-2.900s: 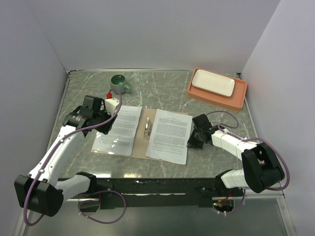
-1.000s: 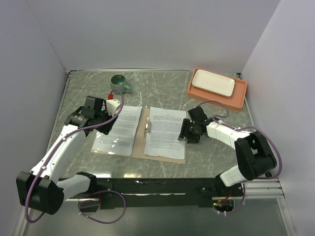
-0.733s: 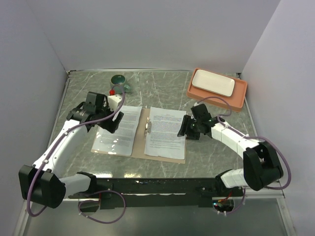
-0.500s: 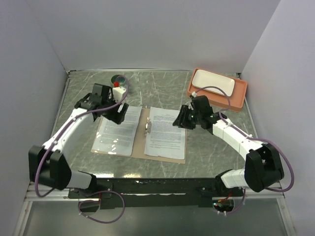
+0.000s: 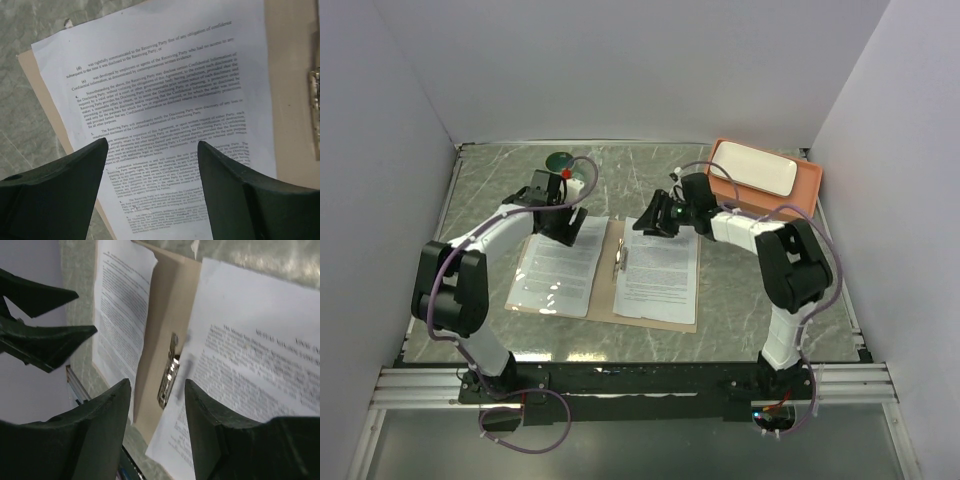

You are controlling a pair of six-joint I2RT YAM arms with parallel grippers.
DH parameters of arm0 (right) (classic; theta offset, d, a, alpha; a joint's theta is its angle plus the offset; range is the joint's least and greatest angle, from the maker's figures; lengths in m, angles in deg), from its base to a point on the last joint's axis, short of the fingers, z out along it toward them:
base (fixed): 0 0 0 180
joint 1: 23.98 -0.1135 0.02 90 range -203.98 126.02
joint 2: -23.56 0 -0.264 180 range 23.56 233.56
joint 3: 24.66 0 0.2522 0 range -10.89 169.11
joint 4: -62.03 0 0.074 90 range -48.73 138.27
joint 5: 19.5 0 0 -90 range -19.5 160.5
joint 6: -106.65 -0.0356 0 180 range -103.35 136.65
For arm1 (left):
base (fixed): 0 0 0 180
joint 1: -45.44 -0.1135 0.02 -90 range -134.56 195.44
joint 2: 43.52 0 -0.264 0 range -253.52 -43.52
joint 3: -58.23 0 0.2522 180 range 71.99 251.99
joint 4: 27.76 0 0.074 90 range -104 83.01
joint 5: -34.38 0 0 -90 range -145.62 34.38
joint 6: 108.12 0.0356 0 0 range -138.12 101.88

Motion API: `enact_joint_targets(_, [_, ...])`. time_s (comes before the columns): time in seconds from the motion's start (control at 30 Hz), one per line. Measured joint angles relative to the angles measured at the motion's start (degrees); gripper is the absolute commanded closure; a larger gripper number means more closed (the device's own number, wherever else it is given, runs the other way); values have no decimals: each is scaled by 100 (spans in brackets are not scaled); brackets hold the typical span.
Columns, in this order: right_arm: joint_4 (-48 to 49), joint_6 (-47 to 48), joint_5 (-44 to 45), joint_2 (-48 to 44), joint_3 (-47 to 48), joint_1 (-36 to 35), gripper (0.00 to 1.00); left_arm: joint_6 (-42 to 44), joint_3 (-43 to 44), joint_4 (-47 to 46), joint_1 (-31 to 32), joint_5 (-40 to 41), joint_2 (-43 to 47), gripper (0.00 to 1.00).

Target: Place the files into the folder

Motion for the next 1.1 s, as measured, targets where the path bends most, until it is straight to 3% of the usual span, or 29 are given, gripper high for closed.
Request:
enact_joint_targets(0.43, [599,-247,-417,1384,1209,-116,43,76,-798,-599,2,507,-76,22])
enact_joint_targets(1.1, [549,-295,-466,1982,1569,-341,43,157,-1134,-1086,2,621,-157,26])
